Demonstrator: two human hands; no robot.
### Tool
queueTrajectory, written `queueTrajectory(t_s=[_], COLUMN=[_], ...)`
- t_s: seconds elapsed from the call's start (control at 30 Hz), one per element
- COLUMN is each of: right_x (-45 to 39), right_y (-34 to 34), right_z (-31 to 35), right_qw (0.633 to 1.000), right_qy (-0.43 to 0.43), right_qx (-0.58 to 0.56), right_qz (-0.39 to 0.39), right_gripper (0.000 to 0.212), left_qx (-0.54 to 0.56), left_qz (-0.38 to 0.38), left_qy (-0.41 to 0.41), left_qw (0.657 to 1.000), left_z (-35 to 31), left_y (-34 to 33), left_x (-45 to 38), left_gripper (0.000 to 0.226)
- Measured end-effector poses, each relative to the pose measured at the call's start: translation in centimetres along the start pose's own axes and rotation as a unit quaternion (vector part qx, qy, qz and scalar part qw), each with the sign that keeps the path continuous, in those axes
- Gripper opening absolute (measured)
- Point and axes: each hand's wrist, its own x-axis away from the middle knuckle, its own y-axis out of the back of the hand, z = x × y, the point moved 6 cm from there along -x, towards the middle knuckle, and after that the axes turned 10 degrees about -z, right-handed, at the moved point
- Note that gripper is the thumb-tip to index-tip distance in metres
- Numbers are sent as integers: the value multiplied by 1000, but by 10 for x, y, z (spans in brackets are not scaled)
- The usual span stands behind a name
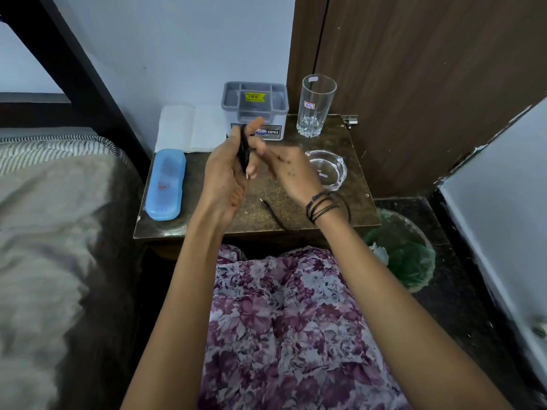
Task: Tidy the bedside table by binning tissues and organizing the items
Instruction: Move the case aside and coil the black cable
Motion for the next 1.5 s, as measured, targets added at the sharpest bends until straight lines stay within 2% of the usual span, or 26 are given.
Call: queueTrajectory(t_s=[0.07, 0.13, 0.17, 0.23, 0.27, 0.3, 0.37, 0.47, 0.53, 0.63, 0.73, 0.8, 0.9, 0.97, 1.03, 1.07, 1.17, 1.27, 1.33, 1.4, 1.5], right_x=[11, 20, 23, 23, 21, 17, 6, -7, -11, -9, -2, 4, 15, 19, 19, 19, 14, 5, 0, -3, -7], right_y=[-12, -17, -17, -11, -4, 4, 21, 33, 33, 24, 11, 2, -14, -22, -23, -21, -9, 2, 7, 12, 21], right_z=[-1, 2, 4, 9, 12, 14, 19, 21, 18, 12, 9, 7, 5, 5, 6, 8, 13, 21, 27, 32, 34], right_qw=[998, 993, 992, 991, 992, 994, 995, 992, 994, 996, 996, 996, 990, 985, 981, 979, 978, 976, 969, 957, 934], right_qy=[-4, 7, 16, 30, 32, 34, 48, 62, 57, 48, 41, 35, 42, 55, 70, 80, 92, 130, 170, 220, 266], right_qx=[38, 64, 70, 80, 79, 79, 88, 102, 72, 39, 52, 82, 130, 147, 162, 171, 171, 167, 175, 191, 238], right_qz=[55, 97, 108, 107, 93, 69, 17, -31, -54, -70, -59, -31, 37, 66, 81, 84, 78, 50, 35, 14, -33], right_gripper=[34, 34, 34, 27, 23, 21, 18, 19, 19, 22, 29, 28, 34, 36, 36, 35, 18, 16, 16, 16, 20], left_qx=[-17, -143, -233, -385, -423, -433, -417, -363, -286, -158, -68, 9, 76, 20, -126, -218, -427, -502, -499, -459, -387], left_qz=[-50, -110, -127, -117, -106, -96, -84, -23, 10, 22, 32, 28, -31, -84, -130, -138, -108, -83, -80, -48, 13], left_qy=[-12, -32, -57, -110, -117, -103, -70, -45, -15, 20, 20, 13, -16, -36, -58, -79, -118, -108, -93, -60, -13], left_qw=[999, 983, 962, 909, 892, 890, 902, 930, 958, 987, 997, 999, 996, 996, 982, 963, 890, 854, 858, 885, 922], left_z=[1, 3, 2, 2, 5, 9, 16, 20, 20, 15, 12, 7, 2, 3, 7, 7, 11, 14, 15, 16, 18], left_y=[4, 14, 20, 28, 32, 35, 39, 33, 26, 20, 17, 16, 18, 23, 32, 38, 50, 52, 53, 54, 51], left_x=[-8, -13, -15, -15, -15, -14, -9, 0, 3, 4, 3, -2, -13, -19, -23, -24, -24, -17, -14, -11, -3], left_gripper=[38, 37, 32, 28, 26, 22, 23, 38, 47, 51, 54, 48, 34, 28, 33, 33, 34, 28, 37, 49, 44])
